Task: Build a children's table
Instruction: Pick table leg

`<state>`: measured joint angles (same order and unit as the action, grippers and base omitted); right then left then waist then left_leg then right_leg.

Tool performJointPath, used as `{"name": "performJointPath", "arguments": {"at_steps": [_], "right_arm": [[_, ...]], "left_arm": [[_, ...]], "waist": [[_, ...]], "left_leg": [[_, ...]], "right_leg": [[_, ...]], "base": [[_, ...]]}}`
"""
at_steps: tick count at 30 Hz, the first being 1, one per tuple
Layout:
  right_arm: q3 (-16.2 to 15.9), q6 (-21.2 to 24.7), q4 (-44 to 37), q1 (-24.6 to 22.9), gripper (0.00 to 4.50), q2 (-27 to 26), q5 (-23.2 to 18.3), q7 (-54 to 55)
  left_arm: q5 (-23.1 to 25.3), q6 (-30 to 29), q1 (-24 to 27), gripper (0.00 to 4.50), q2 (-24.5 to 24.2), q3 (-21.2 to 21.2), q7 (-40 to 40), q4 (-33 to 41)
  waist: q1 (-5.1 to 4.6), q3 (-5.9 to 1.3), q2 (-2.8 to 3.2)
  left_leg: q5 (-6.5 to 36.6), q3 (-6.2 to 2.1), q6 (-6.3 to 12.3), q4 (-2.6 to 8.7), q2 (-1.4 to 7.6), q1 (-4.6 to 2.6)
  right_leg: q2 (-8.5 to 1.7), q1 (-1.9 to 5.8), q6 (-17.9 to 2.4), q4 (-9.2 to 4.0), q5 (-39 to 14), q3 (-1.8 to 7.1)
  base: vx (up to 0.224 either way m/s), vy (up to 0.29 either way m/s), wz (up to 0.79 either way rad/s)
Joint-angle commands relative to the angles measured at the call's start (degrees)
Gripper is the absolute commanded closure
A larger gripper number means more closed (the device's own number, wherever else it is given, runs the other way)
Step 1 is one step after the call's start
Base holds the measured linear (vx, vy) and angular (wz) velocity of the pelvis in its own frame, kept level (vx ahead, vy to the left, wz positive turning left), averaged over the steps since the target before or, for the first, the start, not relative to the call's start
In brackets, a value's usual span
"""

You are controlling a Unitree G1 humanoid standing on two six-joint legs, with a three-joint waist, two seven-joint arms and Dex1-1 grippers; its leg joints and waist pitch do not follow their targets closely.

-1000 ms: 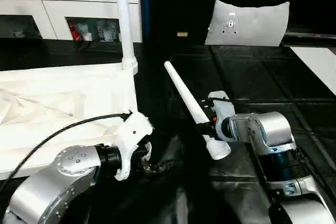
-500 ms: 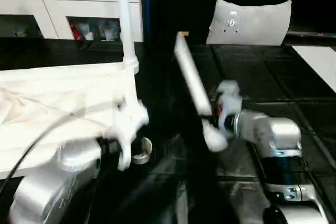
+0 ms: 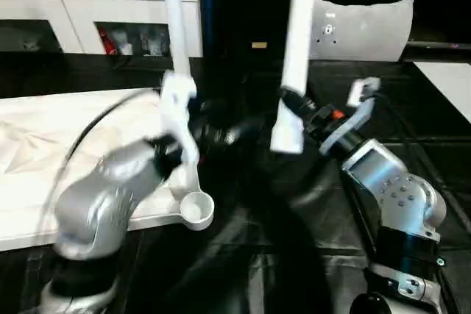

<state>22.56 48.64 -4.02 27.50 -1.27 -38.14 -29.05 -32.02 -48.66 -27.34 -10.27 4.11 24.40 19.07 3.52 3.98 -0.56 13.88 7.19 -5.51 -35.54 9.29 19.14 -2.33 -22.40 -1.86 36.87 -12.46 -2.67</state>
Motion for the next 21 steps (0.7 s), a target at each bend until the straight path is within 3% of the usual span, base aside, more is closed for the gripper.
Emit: {"name": "performJointPath", "arguments": {"at_steps": [1, 4, 9, 21], "right_arm": [[-1.84, 0.4, -1.89, -0.33, 2.61, 0.58, -0.9, -1.69], [-3.9, 3.0, -2.96, -1.22, 2.61, 1.79, -2.04, -4.03], [-5.72, 3.1, -5.71, -3.54, 2.61, 2.82, -6.96, -9.22], [-8.98, 2.8, -7.95, -5.68, 2.61, 4.03, -6.75, -10.95]], "left_arm": [[-2.0, 0.1, -1.05, 0.0, 1.3, 1.35, -0.93, -0.68], [-5.71, -0.18, -2.5, 0.0, 4.35, 4.18, -2.78, -0.9], [-12.46, -1.76, -4.21, 0.0, 8.33, 8.35, -5.63, -1.58], [-16.12, -4.81, -5.17, 0.0, 9.78, 7.45, -6.03, -1.54]], "waist": [[0.38, -3.69, 0.39], [0.36, -3.77, 0.18], [0.67, -3.84, 0.11], [1.48, -4.07, 0.37]], "left_leg": [[-0.49, -0.12, 0.95, 4.28, 2.29, 1.27], [-1.15, -0.07, 1.21, 4.15, 2.33, 1.35], [-2.09, -0.13, 2.42, 4.08, 2.54, 1.42], [-4.85, -0.18, 2.57, 3.97, 2.71, 1.43]], "right_leg": [[-4.92, 4.06, -10.84, -4.87, -5.24, 3.26], [-4.91, 4.18, -11.15, -4.96, -4.92, 3.24], [-5.09, 4.12, -11.48, -4.85, -3.29, 3.15], [-5.11, 4.1, -11.24, -4.59, 0.79, 2.94]], "base": [[0.0, 0.0, 0.0], [0.0, 0.0, 0.0], [0.0, 0.0, 0.0], [0.0, 0.0, 0.0]]}}
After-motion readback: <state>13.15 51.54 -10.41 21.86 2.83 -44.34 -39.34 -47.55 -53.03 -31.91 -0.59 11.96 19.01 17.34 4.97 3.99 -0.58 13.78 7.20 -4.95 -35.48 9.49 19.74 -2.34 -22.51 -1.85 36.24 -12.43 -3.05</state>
